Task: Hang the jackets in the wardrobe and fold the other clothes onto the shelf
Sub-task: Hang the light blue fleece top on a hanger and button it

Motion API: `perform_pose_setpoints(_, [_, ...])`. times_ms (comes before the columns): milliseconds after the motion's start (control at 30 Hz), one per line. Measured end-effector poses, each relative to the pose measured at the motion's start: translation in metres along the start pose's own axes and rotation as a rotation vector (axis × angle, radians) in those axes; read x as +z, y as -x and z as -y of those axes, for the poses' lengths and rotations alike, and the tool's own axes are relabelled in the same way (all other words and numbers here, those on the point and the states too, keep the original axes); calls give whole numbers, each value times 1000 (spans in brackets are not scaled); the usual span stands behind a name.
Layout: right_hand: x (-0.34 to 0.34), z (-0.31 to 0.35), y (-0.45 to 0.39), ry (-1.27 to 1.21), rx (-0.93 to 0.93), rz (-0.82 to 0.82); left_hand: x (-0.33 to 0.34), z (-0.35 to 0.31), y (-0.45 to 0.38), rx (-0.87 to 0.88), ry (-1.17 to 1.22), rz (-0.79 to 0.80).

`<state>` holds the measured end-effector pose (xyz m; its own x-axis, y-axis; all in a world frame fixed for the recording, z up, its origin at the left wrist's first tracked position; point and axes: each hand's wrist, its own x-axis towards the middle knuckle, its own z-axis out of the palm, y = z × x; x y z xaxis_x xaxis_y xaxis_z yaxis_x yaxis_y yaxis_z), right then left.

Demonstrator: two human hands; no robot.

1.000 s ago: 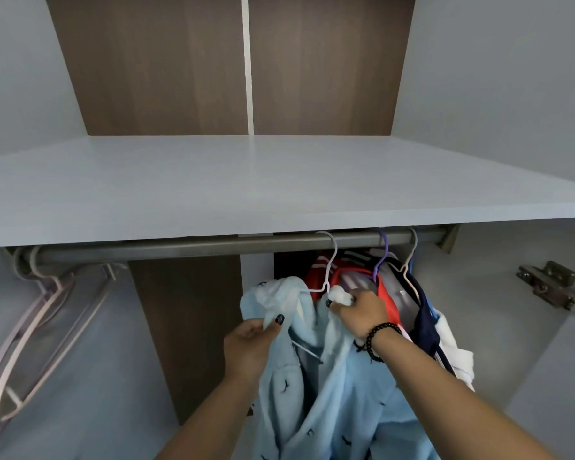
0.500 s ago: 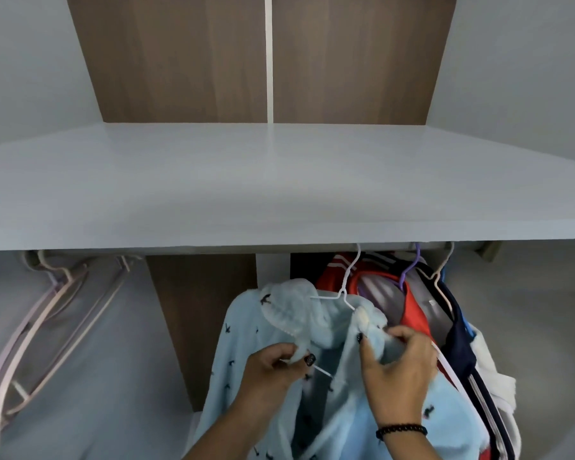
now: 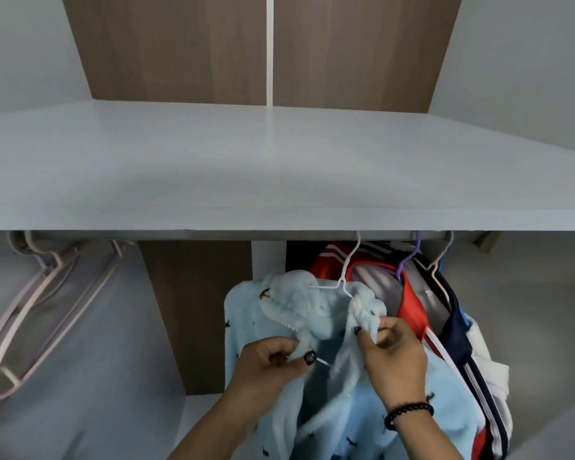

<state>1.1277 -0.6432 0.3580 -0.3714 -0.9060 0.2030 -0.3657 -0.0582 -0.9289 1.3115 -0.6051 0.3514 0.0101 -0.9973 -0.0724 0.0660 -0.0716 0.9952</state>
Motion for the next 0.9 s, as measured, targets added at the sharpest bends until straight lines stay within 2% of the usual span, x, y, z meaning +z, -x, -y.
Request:
perform_pose_setpoints(133, [9, 3, 25, 302, -298, 273, -9, 3, 0, -8, 27, 11])
perform_pose_setpoints(200, [19, -7, 38, 422, -357, 336, -12, 2, -1, -15, 29, 10])
perform_pose_setpoints(400, [33, -14, 43, 55, -242, 287, -15, 1, -6, -54, -2, 24])
perform_pose_setpoints(533, [30, -10, 43, -202, -31, 418, -11, 4, -14, -101, -39, -9])
perform_pose_setpoints(633, [26, -12, 45, -442, 128, 482, -1, -3, -22, -105, -73, 33])
perform_pose_setpoints(800, [21, -17, 43, -469, 171, 387, 7, -8, -34, -63, -72, 81])
perform_pose_setpoints(900, [18, -26, 40, -378, 89, 312, 6, 4, -34, -104, -23, 79])
